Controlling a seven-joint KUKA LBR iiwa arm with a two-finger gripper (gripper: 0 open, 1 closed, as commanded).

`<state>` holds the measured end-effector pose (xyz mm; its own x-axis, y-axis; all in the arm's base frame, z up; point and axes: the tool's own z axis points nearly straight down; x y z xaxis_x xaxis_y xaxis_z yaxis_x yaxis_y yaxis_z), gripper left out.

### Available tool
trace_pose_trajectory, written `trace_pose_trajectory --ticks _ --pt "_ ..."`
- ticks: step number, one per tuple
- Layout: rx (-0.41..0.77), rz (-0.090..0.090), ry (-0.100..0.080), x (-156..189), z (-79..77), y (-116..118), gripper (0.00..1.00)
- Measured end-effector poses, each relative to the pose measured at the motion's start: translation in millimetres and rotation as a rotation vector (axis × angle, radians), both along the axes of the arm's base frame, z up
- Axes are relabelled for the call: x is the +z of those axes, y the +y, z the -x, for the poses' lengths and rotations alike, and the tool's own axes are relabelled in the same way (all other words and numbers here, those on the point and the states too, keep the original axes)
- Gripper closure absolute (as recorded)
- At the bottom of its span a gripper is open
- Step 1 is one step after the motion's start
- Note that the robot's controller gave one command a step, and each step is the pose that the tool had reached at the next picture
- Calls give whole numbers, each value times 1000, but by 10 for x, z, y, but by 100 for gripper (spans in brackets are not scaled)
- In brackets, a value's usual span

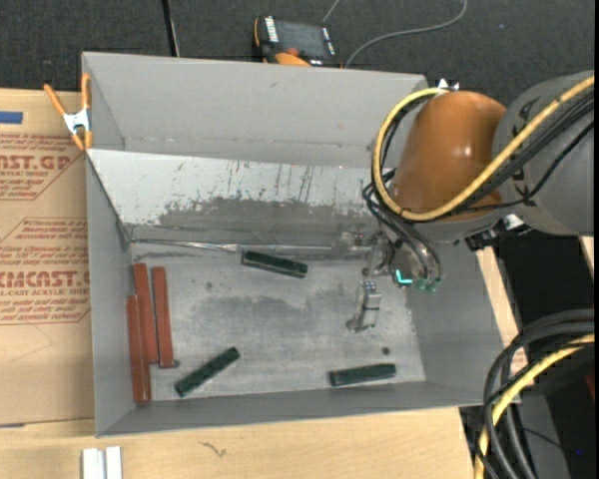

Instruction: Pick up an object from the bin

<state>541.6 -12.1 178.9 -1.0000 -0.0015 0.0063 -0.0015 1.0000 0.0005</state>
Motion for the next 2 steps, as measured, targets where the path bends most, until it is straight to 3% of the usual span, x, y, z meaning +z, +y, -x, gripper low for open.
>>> trace_pose_trajectory --ticks 1,2 --pt "-106 -2 -8 -303 -395 580 0" --pt "-61 2 -2 -1139 -500 394 0"
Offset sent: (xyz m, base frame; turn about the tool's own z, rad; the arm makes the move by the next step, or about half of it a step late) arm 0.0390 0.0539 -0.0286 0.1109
